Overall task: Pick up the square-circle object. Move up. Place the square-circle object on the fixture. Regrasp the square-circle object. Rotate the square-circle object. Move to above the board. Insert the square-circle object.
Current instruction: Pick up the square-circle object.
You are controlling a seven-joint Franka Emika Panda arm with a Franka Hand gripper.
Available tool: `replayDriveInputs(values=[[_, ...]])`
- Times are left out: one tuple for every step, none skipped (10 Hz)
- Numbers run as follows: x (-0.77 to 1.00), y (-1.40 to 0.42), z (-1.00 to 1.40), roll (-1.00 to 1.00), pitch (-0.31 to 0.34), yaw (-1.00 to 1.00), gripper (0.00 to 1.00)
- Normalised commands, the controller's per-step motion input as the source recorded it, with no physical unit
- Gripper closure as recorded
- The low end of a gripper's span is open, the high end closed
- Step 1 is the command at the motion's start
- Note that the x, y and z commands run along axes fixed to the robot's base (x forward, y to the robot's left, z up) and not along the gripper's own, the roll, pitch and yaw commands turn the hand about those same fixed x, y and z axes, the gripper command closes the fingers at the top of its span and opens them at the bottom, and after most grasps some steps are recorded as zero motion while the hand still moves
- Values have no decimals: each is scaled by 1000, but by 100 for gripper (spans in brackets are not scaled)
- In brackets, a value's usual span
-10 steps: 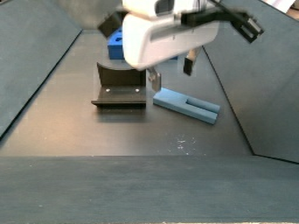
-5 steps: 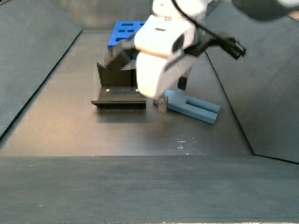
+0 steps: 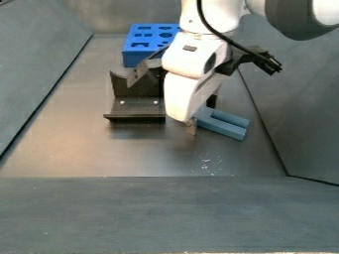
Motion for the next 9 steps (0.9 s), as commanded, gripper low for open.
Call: replayDriveInputs(values=[[0, 0, 0, 0, 0, 6, 0], [0, 0, 0, 0, -11, 0, 0], [0, 0, 0, 0, 0, 0, 0], [0, 0, 0, 0, 0, 0, 100], [0, 0, 0, 0, 0, 0, 100], [0, 0, 0, 0, 0, 0, 100], [0, 0, 0, 0, 0, 0, 100], [0, 0, 0, 0, 0, 0, 100], [0, 0, 0, 0, 0, 0, 100]])
